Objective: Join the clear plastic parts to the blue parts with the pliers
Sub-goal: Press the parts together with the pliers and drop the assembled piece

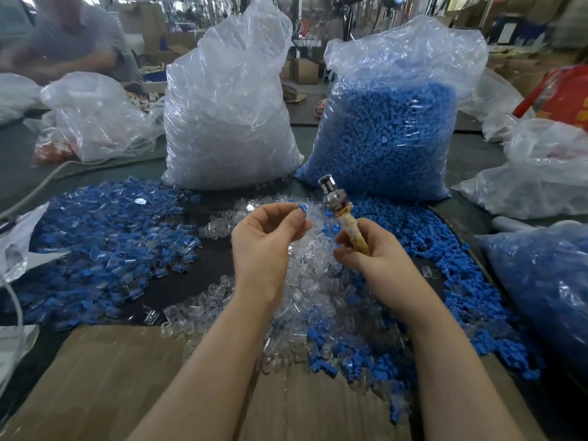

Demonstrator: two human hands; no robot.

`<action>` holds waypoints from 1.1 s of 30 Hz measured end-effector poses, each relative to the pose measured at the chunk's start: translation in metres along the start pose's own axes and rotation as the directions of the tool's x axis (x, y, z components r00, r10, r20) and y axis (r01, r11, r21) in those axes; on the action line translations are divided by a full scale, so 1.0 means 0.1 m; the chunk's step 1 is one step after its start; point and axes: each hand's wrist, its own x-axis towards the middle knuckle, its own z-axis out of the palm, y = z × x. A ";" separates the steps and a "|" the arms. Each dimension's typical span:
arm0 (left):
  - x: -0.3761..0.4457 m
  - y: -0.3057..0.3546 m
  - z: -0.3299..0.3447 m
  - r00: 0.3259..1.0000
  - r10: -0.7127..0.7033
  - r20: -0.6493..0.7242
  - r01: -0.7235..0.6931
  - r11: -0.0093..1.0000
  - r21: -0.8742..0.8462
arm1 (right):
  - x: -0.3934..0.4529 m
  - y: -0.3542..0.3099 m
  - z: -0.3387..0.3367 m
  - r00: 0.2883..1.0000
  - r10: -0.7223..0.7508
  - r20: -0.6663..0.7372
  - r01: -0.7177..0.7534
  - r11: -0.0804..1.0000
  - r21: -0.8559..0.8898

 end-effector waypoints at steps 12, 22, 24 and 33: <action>0.02 0.01 -0.02 0.994 0.096 0.043 -0.097 0.995 0.027 | -0.03 -0.03 0.02 0.995 -0.003 0.104 0.017 0.991 -0.136; 0.02 0.01 -0.03 0.991 0.116 0.062 -0.119 0.992 0.046 | -0.03 -0.03 0.02 0.989 0.008 0.148 0.033 0.961 -0.273; 0.02 0.01 -0.03 0.992 0.109 0.066 -0.112 0.993 0.035 | -0.03 -0.03 0.03 0.991 -0.010 0.136 0.051 0.952 -0.302; 0.02 0.03 -0.04 0.989 0.122 0.089 -0.127 0.991 0.051 | -0.02 -0.02 0.05 0.993 -0.059 0.100 0.088 0.945 -0.315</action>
